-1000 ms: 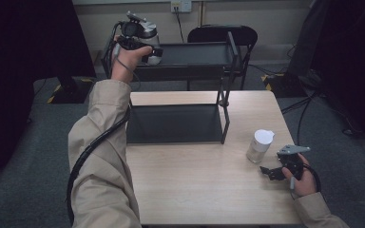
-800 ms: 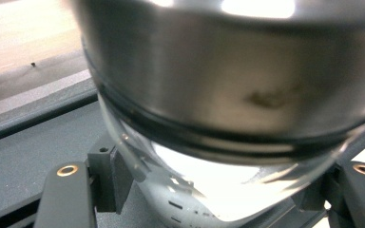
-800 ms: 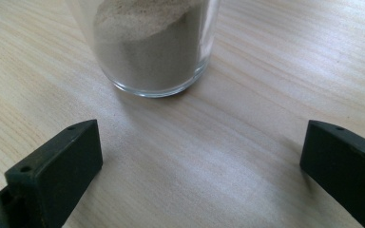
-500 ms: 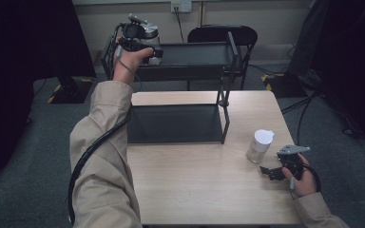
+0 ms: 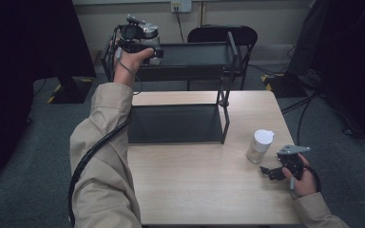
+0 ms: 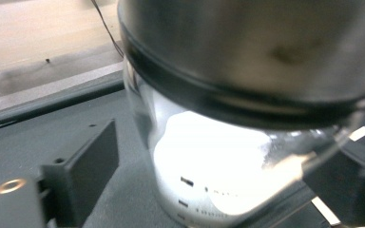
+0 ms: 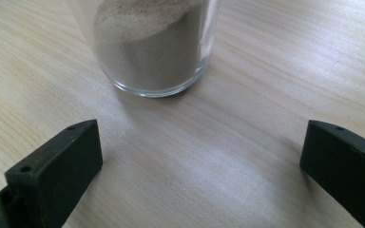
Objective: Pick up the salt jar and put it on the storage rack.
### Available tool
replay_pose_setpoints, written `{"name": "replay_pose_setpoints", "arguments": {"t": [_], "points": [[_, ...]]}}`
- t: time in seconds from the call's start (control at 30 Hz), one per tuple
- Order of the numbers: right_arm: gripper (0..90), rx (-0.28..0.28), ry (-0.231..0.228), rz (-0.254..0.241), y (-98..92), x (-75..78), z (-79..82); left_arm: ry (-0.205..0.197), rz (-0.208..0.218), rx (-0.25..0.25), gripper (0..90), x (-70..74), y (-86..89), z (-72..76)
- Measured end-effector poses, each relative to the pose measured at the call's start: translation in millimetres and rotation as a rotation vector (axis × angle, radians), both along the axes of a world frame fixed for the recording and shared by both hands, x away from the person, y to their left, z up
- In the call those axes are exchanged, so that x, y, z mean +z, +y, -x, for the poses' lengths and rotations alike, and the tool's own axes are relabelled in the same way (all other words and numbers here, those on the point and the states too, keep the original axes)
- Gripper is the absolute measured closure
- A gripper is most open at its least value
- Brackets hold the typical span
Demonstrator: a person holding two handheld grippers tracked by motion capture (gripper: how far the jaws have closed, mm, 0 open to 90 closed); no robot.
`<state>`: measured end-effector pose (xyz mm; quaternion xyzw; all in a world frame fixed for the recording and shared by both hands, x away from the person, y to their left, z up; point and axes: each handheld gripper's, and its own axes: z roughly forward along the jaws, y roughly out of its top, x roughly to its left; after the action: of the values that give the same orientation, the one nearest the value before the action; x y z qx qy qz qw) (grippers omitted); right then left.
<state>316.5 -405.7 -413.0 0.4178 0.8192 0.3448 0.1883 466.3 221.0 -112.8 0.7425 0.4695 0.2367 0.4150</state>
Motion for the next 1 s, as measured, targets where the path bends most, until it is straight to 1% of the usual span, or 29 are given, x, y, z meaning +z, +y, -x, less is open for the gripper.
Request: {"name": "replay_pose_setpoints", "arguments": {"t": [0.17,0.2,0.3,0.5,0.57,0.63,0.7,0.77,0.83,0.9,0.97,1.0], "points": [[0.0,-0.002,0.001,0.0,0.3,0.1,0.3,-0.008,0.004,0.009,2.8,0.8,-2.2,9.2],[0.0,-0.003,0.001,0.0,0.4,0.1,0.3,-0.008,0.012,0.011,1.7,0.5,-2.3,11.8],[0.0,-0.003,0.001,0.0,0.5,0.1,0.5,-0.012,0.004,0.017,1.6,0.3,-4.1,18.0],[0.0,-0.004,0.001,0.0,0.6,0.1,0.6,-0.019,0.036,0.012,1.5,-5.2,-3.8,30.9],[0.0,-0.004,0.001,0.0,0.7,0.1,0.7,-0.023,0.033,0.019,1.3,-6.6,-4.6,35.1],[0.0,-0.003,-0.001,0.0,0.6,-0.1,0.8,-0.019,0.056,0.028,1.6,-8.1,-3.5,38.1],[0.0,-0.003,-0.001,0.0,0.7,-0.1,0.9,-0.027,0.05,0.028,1.6,-8.3,-3.8,42.6],[0.0,-0.004,-0.001,0.0,0.7,-0.1,1.0,-0.031,0.057,0.021,1.5,-9.1,-2.8,45.5],[0.0,-0.004,-0.001,0.0,0.7,-0.1,1.0,-0.032,0.048,0.02,1.5,-9.3,-4.7,49.0],[0.0,-0.004,-0.001,0.0,0.7,-0.1,1.0,-0.035,0.061,0.011,1.6,-11.9,-4.5,52.7],[0.0,-0.004,-0.001,0.0,0.7,-0.1,1.1,-0.037,0.058,0.008,1.7,-13.4,-5.9,55.9],[0.0,-0.004,-0.002,0.0,0.7,-0.2,1.2,-0.036,0.064,0.0,1.6,-15.3,-5.9,57.4]]}}
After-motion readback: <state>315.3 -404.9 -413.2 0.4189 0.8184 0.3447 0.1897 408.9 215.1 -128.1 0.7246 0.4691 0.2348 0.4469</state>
